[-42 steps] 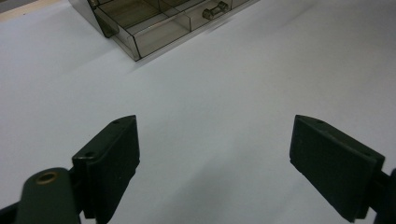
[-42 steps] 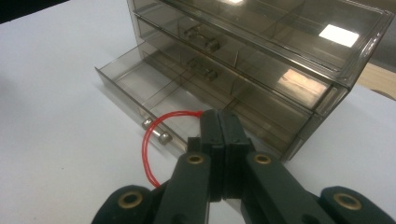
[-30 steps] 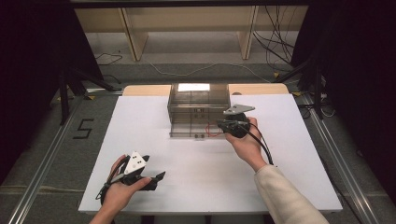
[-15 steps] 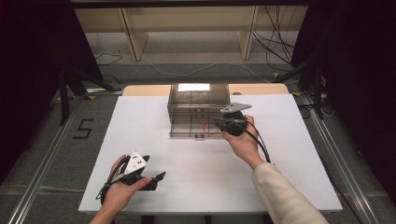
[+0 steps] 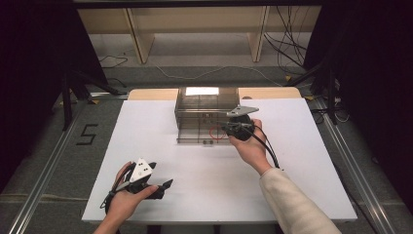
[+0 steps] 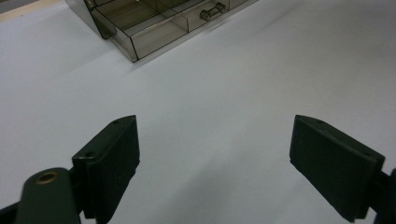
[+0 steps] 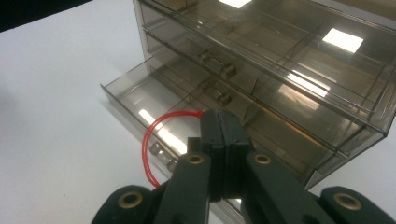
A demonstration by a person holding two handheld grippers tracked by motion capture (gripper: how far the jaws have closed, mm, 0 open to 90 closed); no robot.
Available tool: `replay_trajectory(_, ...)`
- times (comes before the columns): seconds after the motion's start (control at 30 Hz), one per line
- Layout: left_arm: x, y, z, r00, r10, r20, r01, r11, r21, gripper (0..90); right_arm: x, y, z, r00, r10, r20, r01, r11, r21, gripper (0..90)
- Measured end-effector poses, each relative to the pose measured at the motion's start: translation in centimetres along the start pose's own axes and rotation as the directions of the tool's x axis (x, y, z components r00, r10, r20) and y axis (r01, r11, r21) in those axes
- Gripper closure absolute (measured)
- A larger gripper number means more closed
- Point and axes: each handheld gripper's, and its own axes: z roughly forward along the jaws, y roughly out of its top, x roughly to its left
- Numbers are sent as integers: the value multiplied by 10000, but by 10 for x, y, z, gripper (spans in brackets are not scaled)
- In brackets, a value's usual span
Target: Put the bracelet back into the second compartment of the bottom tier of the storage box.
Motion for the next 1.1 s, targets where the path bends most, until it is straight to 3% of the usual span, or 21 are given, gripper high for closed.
replay_trajectory(1.1,-1,1,0,10000,28,21,-28,10000,-44,159,5,12,15,10000,-25,-64,25,10000,34,900)
